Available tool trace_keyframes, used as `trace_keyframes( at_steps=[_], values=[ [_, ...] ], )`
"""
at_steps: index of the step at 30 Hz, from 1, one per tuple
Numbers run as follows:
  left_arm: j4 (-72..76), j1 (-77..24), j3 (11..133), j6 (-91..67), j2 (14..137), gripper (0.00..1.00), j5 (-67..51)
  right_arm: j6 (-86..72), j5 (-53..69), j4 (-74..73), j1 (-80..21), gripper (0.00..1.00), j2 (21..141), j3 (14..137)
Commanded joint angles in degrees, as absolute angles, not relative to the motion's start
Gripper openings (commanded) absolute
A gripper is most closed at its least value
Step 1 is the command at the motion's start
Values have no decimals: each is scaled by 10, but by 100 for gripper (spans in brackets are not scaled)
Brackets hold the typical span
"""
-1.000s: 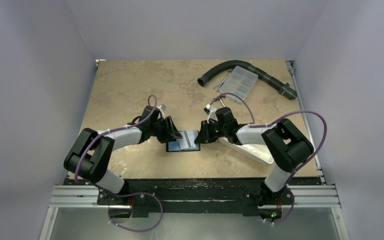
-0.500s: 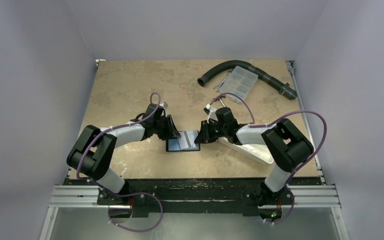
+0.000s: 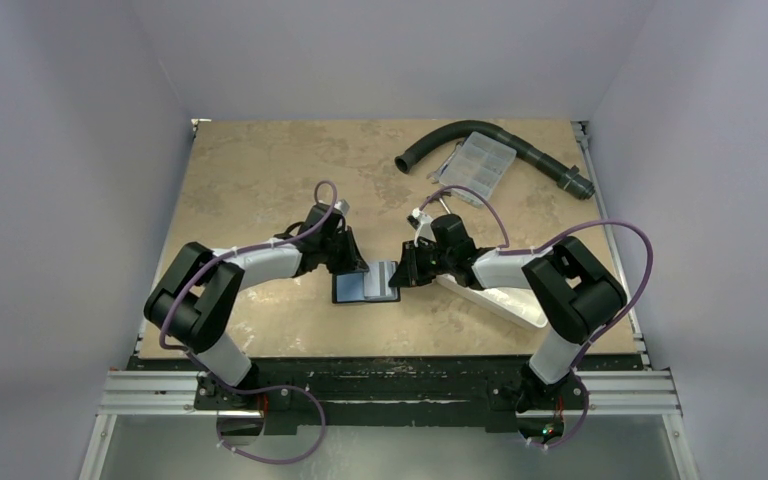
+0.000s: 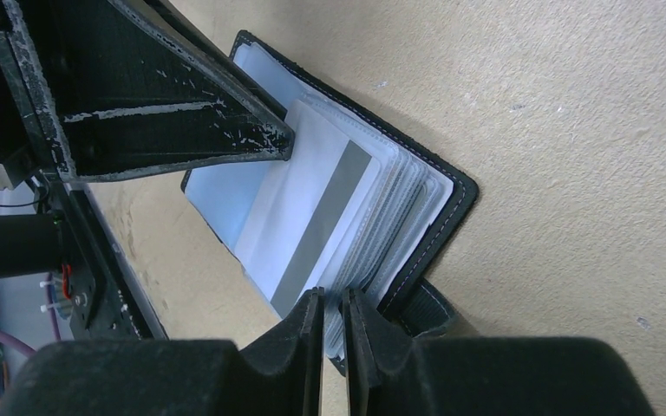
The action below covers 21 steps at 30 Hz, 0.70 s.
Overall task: Put the credit cards into the card holder
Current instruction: Insert the credit card into the card holder.
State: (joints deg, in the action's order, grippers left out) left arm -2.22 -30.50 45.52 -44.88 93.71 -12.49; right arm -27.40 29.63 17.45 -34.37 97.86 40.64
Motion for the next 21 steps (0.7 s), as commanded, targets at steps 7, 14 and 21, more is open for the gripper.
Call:
trace_keyframes(
  at_steps=[7, 14, 21],
  values=[
    [-34, -328, 424, -467, 886, 19, -111, -262, 280, 174, -351, 19, 989, 417],
    [-32, -328, 398, -469, 864, 32, -123, -262, 283, 178, -352, 19, 993, 417],
    [23, -349, 400, -494, 894, 16, -153, -266, 283, 180, -356, 18, 992, 418]
  ],
)
